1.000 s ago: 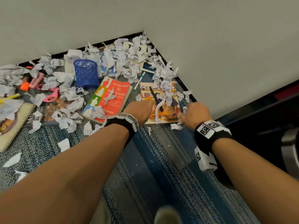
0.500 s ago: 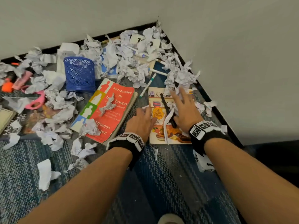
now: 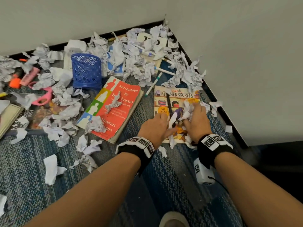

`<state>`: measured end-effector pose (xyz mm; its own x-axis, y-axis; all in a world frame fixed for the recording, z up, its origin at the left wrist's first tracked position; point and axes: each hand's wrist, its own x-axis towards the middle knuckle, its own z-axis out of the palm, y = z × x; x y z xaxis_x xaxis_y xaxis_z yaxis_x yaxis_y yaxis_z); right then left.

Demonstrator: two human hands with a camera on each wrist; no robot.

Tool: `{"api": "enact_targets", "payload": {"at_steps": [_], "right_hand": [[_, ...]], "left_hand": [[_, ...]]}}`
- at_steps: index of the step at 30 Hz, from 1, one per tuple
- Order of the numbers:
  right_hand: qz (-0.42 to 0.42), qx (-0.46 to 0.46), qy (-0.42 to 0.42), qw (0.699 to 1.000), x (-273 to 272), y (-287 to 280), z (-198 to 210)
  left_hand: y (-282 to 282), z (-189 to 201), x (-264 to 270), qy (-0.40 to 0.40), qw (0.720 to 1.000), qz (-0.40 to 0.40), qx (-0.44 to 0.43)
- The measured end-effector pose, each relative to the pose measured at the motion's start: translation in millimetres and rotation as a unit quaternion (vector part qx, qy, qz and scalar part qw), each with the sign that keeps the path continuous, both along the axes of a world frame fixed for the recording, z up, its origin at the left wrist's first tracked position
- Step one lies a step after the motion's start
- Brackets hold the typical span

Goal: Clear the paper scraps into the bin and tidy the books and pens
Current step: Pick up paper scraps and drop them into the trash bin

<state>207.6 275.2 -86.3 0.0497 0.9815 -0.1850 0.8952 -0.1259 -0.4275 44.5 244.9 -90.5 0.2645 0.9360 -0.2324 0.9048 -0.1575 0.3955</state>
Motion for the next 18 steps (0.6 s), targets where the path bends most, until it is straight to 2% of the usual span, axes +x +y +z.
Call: {"api": "enact_targets", "payload": {"at_steps": [3,6,8,10,12,15,16,18], "right_hand": [[-0.02,-0.008,-0.014,1.0,10.2,-11.5,2.6],[-0.047,0.006,-0.007,0.999,18.4,-28.4,3.9],[-0.063,0.013,-0.001,0.998,19.3,-39.8,5.6],[-0.065,0.027,0.014,0.997,19.3,-48.3,6.6],[-0.058,0.033,0.018,0.998,19.2,-55.0,7.4],[-0.066,0.042,0.011,0.997,18.3,-67.0,11.6],[-0.07,0.05,0.011,0.996,17.8,-71.5,13.3],[-0.07,0.06,0.011,0.996,17.9,-82.7,16.1]], "left_hand": [[2.0,-3.9,14.5,0.001,1.0,0.013,-0.008],[3.3,-5.2,20.5,0.048,0.998,-0.048,0.002],[0.7,-0.6,16.7,0.042,0.996,-0.085,-0.006],[-6.1,7.5,9.8,0.03,0.992,-0.119,0.022],[-19.0,13.5,4.8,0.051,0.978,-0.192,0.071],[-52.0,13.1,2.7,0.141,0.931,-0.329,0.073],[-62.5,11.5,1.6,0.183,0.915,-0.354,0.063],[-80.2,1.4,-0.9,0.219,0.902,-0.365,0.075]]}}
